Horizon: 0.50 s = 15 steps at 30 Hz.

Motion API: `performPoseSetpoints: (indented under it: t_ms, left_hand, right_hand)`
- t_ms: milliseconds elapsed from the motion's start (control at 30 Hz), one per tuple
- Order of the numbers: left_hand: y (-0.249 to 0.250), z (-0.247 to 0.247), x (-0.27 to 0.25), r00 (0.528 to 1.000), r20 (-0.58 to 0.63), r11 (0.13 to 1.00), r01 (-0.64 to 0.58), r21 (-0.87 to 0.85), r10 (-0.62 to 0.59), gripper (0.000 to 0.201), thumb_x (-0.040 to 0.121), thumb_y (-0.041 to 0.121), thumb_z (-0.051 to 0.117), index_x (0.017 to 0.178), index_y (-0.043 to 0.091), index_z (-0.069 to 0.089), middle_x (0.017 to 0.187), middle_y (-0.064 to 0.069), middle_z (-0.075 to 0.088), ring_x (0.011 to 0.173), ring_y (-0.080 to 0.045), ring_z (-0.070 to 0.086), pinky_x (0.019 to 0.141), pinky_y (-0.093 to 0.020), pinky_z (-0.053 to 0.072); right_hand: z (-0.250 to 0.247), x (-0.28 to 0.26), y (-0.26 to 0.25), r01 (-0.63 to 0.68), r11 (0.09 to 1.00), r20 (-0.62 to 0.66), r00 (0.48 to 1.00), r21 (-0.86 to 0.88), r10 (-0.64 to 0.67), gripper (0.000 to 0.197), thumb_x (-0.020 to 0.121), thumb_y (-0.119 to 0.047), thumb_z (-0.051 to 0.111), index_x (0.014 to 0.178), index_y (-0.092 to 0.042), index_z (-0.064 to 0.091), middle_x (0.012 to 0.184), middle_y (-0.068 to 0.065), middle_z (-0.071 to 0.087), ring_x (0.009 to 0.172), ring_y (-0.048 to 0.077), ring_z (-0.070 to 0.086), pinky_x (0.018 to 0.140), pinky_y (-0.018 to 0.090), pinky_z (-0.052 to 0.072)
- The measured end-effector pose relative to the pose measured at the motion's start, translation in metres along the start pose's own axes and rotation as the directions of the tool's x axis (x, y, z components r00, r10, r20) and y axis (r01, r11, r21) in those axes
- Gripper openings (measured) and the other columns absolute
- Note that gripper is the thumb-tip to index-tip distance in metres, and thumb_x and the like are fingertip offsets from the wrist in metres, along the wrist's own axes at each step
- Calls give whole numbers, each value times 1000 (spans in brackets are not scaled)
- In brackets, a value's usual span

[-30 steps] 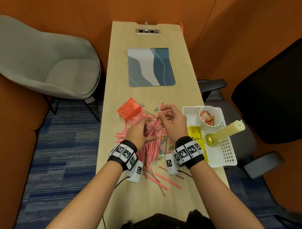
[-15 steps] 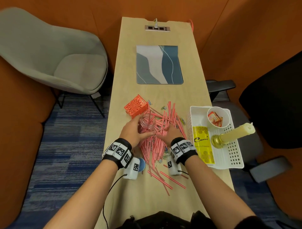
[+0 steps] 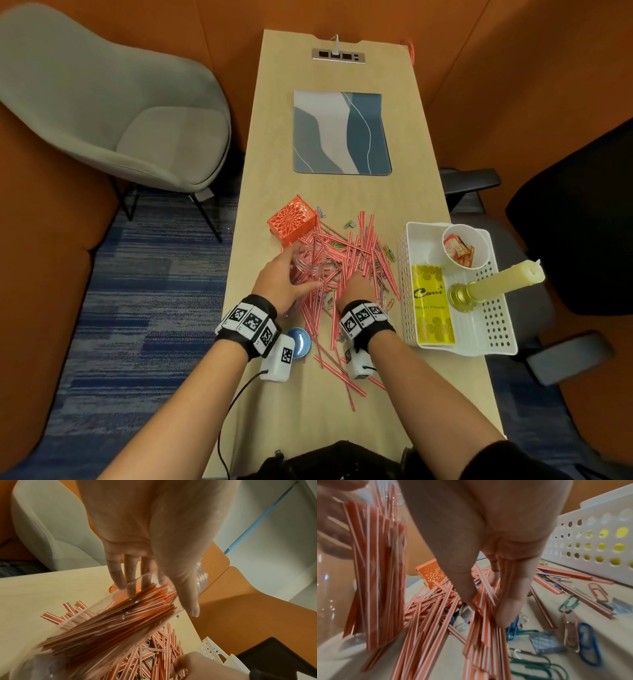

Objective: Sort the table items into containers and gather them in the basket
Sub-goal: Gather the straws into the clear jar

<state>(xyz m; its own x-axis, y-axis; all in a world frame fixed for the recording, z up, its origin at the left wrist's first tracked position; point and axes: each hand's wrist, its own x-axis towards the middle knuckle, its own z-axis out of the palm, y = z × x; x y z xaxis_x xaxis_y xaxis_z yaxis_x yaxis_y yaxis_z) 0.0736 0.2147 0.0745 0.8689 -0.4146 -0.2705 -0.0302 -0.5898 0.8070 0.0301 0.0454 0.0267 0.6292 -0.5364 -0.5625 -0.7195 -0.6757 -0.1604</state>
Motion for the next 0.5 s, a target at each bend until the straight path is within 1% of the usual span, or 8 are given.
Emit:
performPoseSetpoints:
  t_ms: [100,133,200,267,367,400,433,500]
  left_hand:
    - [-1,2,1,1000,5,1000,5,1,-5,88,70,47,88,144,25,46,128,5,67,115,-14,64,103,-36,50]
    - [-2,3,2,1000,4,1000,9,7,-9,89,69,48,87,144,25,45,129,5,67,116,-15,63,103,-37,50]
    - [-3,3,2,1000,3,1000,17,13,-17,92,68,51,87,145,26,44,130,4,66,118,-15,62,104,-39,49]
    - [-3,4,3,1000,0,1000,21,16,-21,92,68,51,87,145,25,44,132,4,65,120,-16,61,105,-39,49]
    - [2,6,3,1000,2,1000,14,23,-14,91,69,48,87,146,24,44,133,1,64,121,-18,61,105,-35,48]
    - [3,6,3,1000,6,1000,13,21,-13,90,70,46,87,145,23,44,133,0,64,121,-18,61,104,-33,48]
    - [6,7,3,1000,9,1000,10,24,-10,89,70,45,88,145,23,44,134,0,64,121,-19,61,103,-33,47]
    - [11,9,4,1000,15,999,3,52,-4,89,70,47,87,144,24,45,134,-1,63,120,-20,61,103,-35,48]
  right_hand:
    - [-11,0,2,-27,1000,14,1000,-13,27,45,87,-11,69,127,-3,50,116,13,64,107,28,64,87,34,56]
    - [-17,-1,4,-36,999,38,999,-26,37,38,85,-14,72,118,-2,56,106,11,66,100,26,65,81,32,57]
    - [-27,0,10,-49,999,96,994,-15,50,29,81,-22,78,93,-4,60,85,6,64,82,21,64,63,27,54]
    - [-40,-1,19,-46,997,135,990,63,38,33,76,-30,84,76,-9,58,76,5,63,69,18,62,54,24,49]
    - [-66,-7,34,-36,973,165,986,230,-3,37,75,-28,85,64,-11,54,62,3,60,47,12,55,45,20,42]
    - [-76,-9,38,-23,965,168,985,260,-22,39,73,-31,85,64,-9,55,61,5,61,47,14,55,47,21,44]
    - [-84,-10,41,5,957,167,984,289,-56,40,71,-34,86,66,-7,58,63,9,64,51,19,59,53,26,50]
    - [-100,-15,46,61,912,140,982,406,-128,41,68,-35,88,74,-2,65,75,17,72,68,32,71,71,41,60]
